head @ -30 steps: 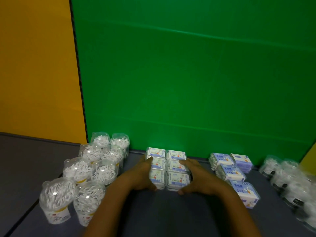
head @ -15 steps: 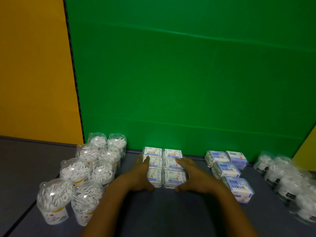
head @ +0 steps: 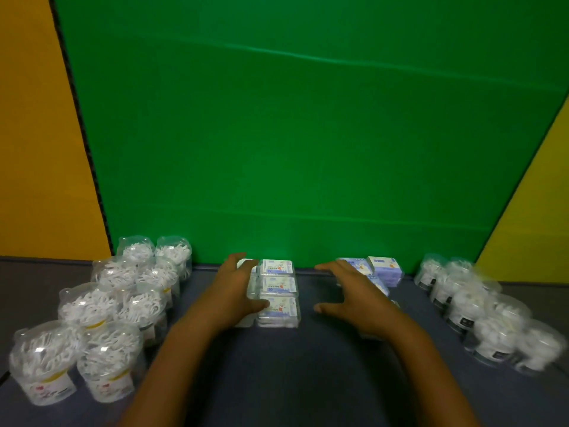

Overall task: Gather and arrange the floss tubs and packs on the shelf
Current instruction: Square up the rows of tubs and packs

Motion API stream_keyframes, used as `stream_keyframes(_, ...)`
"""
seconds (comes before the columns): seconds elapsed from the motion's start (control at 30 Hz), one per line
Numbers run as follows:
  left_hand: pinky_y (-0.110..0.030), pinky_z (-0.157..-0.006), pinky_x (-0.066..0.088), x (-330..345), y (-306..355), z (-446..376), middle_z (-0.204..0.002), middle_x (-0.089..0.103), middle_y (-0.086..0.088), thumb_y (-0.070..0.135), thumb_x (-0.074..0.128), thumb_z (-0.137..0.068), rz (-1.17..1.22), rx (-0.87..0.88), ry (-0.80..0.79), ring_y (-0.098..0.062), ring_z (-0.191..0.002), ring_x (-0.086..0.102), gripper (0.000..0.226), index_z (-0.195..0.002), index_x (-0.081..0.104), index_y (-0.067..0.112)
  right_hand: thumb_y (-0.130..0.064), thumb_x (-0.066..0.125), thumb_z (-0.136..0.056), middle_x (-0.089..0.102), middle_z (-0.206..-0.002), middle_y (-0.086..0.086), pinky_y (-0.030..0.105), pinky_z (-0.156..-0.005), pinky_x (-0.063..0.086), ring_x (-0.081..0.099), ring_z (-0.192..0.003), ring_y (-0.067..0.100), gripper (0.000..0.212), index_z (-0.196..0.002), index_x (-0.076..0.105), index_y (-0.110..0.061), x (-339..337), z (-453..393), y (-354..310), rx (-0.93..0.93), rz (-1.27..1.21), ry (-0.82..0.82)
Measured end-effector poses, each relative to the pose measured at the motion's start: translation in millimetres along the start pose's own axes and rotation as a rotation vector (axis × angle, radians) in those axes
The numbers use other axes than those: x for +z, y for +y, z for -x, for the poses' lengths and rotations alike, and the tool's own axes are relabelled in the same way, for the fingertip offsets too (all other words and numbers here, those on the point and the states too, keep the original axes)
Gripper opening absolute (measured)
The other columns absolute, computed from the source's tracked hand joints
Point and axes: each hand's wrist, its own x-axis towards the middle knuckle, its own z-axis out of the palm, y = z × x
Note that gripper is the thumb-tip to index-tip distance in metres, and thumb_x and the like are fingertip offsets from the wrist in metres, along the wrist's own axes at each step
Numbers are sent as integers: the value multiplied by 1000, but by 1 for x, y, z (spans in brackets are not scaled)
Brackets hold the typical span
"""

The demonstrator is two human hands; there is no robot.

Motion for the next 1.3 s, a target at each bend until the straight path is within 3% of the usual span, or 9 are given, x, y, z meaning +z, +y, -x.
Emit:
stream_keyframes(0.13, -21, -106, 27, 15, 38, -7, -144, 34, 0, 35, 72, -82, 29, 91, 70, -16, -132, 37, 65, -139, 43, 21, -44, 79, -75, 42, -131, -6, 29, -103, 36, 40, -125, 14, 59, -126, 50, -32, -19, 18, 34, 41, 85, 9)
stream_keyframes(0.33, -26, -97, 42, 45, 92, -10, -128, 54, 3, 30, 69, -84, 63, 80, 116, -13, -115, 53, 44, -127, 56, 27, -39, 80, -73, 42, -123, -10, 22, -93, 34, 40, -119, 11, 60, -124, 50, -33, -32, 44, 85, -34, 70, -39)
stream_keyframes(0.47, -30, -96, 47, 69, 122, -10, -123, 60, 3, 28, 68, -85, 108, 50, 110, -12, -109, 56, 38, -121, 60, 26, -35, 78, -77, 43, -129, -7, 24, -91, 33, 38, -120, 11, 58, -127, 49, -32, -37, 48, 108, -69, 79, -72)
stream_keyframes(0.6, -34, -95, 49, 88, 139, -5, -124, 60, 5, 30, 68, -85, 82, 6, 106, -11, -107, 57, 38, -121, 60, 28, -34, 79, -77, 45, -132, -7, 29, -101, 35, 38, -124, 13, 56, -125, 50, -34, -41, 55, 125, -89, 45, -77)
stream_keyframes(0.83, -33, -90, 51, 102, 150, -12, -120, 61, 3, 28, 68, -85, 72, -47, 143, -10, -102, 59, 36, -121, 60, 27, -29, 79, -76, 47, -128, -11, 25, -94, 39, 41, -111, 5, 56, -123, 49, -34, -71, 64, 155, -41, 158, -121)
stream_keyframes(1.13, -32, -91, 50, 111, 151, -41, -121, 55, 5, 34, 73, -80, 111, -5, 145, -10, -104, 55, 45, -122, 58, 27, -27, 76, -80, 48, -132, -7, 28, -92, 44, 46, -118, 11, 55, -126, 46, -32, -73, 40, 170, 20, 206, -38)
stream_keyframes(1.3, -21, -95, 40, 120, 148, -57, -125, 45, 17, 41, 75, -76, 62, 66, 67, -4, -111, 48, 56, -128, 54, 35, -25, 76, -79, 49, -130, -6, 26, -90, 42, 46, -114, 11, 55, -125, 47, -31, -72, 20, 172, 29, 206, -66)
